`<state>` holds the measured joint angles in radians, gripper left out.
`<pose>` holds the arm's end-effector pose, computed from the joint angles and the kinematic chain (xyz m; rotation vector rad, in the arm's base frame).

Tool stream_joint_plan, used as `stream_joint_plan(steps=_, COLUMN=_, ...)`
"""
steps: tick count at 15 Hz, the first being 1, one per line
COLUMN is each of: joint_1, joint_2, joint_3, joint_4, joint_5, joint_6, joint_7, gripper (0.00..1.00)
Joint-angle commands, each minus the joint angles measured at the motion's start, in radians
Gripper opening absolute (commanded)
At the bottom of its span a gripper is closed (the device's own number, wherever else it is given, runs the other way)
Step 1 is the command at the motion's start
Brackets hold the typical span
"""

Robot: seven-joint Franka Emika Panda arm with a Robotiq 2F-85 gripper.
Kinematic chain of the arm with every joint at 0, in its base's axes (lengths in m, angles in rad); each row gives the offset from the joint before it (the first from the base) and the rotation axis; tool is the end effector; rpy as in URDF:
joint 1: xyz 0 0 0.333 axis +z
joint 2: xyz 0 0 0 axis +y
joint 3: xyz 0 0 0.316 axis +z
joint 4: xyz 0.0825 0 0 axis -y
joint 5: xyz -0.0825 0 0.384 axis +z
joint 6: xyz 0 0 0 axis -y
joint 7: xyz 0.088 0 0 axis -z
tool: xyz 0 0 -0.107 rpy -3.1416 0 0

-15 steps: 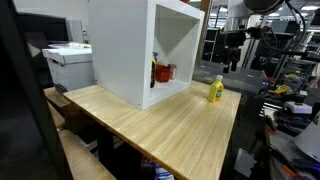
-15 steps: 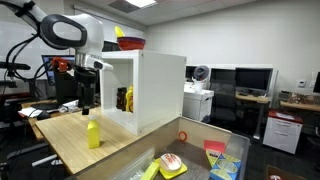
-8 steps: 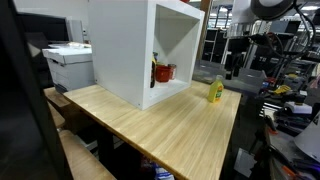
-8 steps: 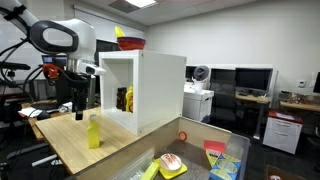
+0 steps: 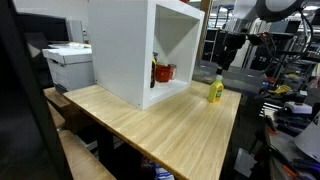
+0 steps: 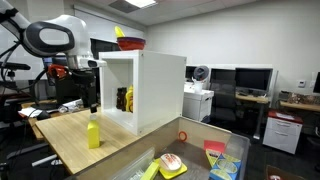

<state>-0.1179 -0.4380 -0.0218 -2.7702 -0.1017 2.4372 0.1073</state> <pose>0.3707 -0.0518 0.3517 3.0639 -0.2632 0.1604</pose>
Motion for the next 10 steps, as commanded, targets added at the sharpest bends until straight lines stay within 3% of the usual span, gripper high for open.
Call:
stream_joint_plan(steps=1, joint_1=-0.007, joint_2=-0.036, joint_3=0.017, joint_4=-0.046, joint_5=0.006, joint_6=-0.058, joint_7=0.056, gripper=1.00)
stream_joint_plan(steps=4, joint_1=0.011, joint_2=0.010, joint_3=0.001, joint_4=-0.006, joint_5=0.041, joint_6=-0.120, joint_7=0.041, gripper=1.00)
stream_joint_plan(steps=10, joint_1=0.013, joint_2=0.057, joint_3=-0.002, joint_4=-0.007, joint_5=0.090, joint_6=-0.081, joint_7=0.065, gripper=1.00)
